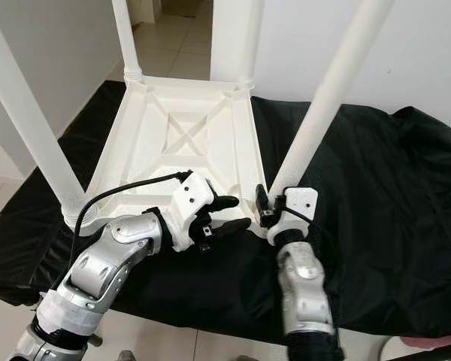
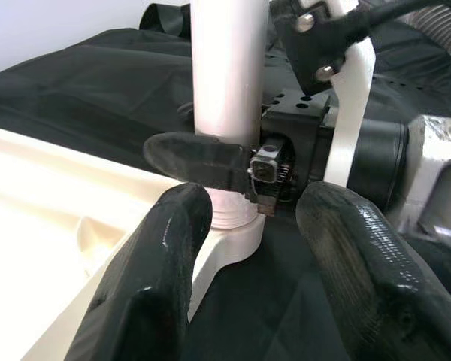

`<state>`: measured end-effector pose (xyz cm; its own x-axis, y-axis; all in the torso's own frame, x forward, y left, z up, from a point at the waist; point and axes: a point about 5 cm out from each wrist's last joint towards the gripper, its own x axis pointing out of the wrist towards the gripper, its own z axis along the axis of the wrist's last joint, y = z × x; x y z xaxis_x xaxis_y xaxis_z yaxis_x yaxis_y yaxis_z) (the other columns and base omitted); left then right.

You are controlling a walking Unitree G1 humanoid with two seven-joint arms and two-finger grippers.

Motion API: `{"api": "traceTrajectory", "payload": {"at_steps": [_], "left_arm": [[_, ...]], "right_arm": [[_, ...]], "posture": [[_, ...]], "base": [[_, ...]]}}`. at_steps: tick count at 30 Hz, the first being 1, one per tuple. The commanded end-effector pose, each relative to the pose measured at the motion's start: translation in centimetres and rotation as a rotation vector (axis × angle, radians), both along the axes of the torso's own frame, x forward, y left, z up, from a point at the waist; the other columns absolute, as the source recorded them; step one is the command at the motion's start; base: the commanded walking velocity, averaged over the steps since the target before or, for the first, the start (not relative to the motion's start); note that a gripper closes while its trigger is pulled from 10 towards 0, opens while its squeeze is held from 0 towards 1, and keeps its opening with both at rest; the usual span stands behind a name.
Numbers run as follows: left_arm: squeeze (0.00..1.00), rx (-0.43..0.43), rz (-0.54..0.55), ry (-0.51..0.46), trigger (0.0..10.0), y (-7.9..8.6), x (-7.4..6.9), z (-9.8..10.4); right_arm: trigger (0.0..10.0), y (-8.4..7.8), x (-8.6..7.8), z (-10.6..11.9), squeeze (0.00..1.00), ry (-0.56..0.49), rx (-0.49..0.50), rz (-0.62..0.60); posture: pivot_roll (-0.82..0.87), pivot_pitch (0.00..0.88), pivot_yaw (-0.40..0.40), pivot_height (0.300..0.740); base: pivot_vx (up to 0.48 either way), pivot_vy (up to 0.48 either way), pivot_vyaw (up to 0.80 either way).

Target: Building children table

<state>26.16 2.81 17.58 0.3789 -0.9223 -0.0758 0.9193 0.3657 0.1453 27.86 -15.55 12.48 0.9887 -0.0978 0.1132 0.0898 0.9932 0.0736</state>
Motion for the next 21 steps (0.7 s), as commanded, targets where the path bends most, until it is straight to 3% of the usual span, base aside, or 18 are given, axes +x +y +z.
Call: {"api": "traceTrajectory", "payload": {"at_steps": [1, 9, 10, 12, 13, 19, 21], "left_arm": [[0.00, -0.008, 0.041, -0.018, 10.0, -0.1, 0.3, 0.0], [0.00, -0.017, 0.049, -0.031, 10.0, -0.2, 0.6, 0.2], [0.00, -0.015, 0.052, -0.037, 10.0, -0.1, 0.7, 0.3], [0.00, -0.014, 0.054, -0.040, 10.0, 0.0, 0.8, 0.3], [0.00, -0.015, 0.056, -0.042, 10.0, 0.0, 0.9, 0.4], [0.00, -0.017, 0.054, -0.044, 10.0, -0.1, 1.0, 0.3], [0.00, -0.018, 0.047, -0.044, 10.0, -0.3, 0.9, 0.2]], "right_arm": [[10.0, -0.3, -0.4, -0.2, 0.00, 0.033, 0.037, -0.140], [10.0, 0.4, -0.3, 0.5, 0.00, 0.011, 0.020, -0.072], [10.0, 0.4, -0.2, 0.7, 0.52, -0.004, 0.018, -0.050], [10.0, 0.4, -0.2, 0.8, 0.52, -0.014, 0.017, -0.034], [10.0, 0.4, -0.3, 1.0, 1.00, -0.032, 0.034, -0.016], [10.0, -0.3, -0.6, 1.4, 1.00, -0.063, 0.020, 0.019], [10.0, -1.5, -0.8, 1.2, 1.00, -0.066, 0.029, 0.103]], "posture": [[-0.04, 0.000, -0.080, 0.740], [-0.03, 0.000, -0.093, 0.740], [-0.03, 0.000, -0.093, 0.740], [-0.03, 0.000, -0.093, 0.740], [-0.03, 0.000, -0.093, 0.740], [-0.04, 0.000, -0.092, 0.740], [-0.05, 0.000, -0.093, 0.740]], "base": [[0.000, 0.000, 0.00], [0.000, 0.000, 0.00], [0.000, 0.000, 0.00], [0.000, 0.000, 0.00], [0.000, 0.000, 0.00], [0.000, 0.000, 0.00], [0.000, 0.000, 0.00]]}}
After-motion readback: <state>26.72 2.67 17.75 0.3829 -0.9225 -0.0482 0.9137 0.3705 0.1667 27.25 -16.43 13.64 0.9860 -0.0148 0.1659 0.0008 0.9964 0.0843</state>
